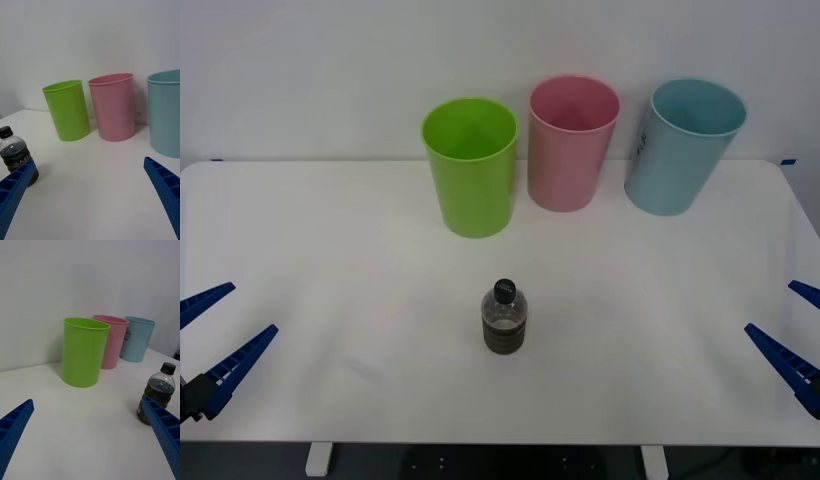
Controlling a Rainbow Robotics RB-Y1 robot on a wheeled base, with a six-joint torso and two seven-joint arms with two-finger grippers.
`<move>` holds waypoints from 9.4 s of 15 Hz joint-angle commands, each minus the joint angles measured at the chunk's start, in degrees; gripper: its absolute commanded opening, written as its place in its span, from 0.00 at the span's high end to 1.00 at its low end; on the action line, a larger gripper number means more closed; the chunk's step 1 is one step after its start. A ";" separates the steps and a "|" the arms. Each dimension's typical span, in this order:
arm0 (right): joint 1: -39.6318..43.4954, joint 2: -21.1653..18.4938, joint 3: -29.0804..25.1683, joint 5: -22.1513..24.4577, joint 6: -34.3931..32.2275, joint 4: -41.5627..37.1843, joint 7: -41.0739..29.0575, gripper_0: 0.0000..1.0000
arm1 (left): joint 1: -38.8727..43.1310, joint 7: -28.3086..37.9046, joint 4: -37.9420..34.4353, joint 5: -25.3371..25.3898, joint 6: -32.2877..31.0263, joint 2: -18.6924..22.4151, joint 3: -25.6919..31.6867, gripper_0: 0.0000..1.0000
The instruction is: Grasp the object on the table and drop it into the matching bin: aluminum can to the light blue bin, PET bottle to the pink bin.
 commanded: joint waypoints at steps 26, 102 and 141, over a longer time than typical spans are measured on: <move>-11.12 -1.61 23.67 -0.24 2.41 16.25 20.13 0.00 | 0.00 0.00 0.00 0.00 0.00 0.00 0.00 0.00; -20.18 -6.97 53.03 0.28 45.39 -5.55 6.15 1.00 | 0.00 0.00 0.00 0.00 0.00 0.00 0.00 0.00; -67.90 -3.10 39.76 18.04 46.27 31.46 -18.37 1.00 | 0.00 0.00 0.00 0.00 0.00 0.00 0.00 0.00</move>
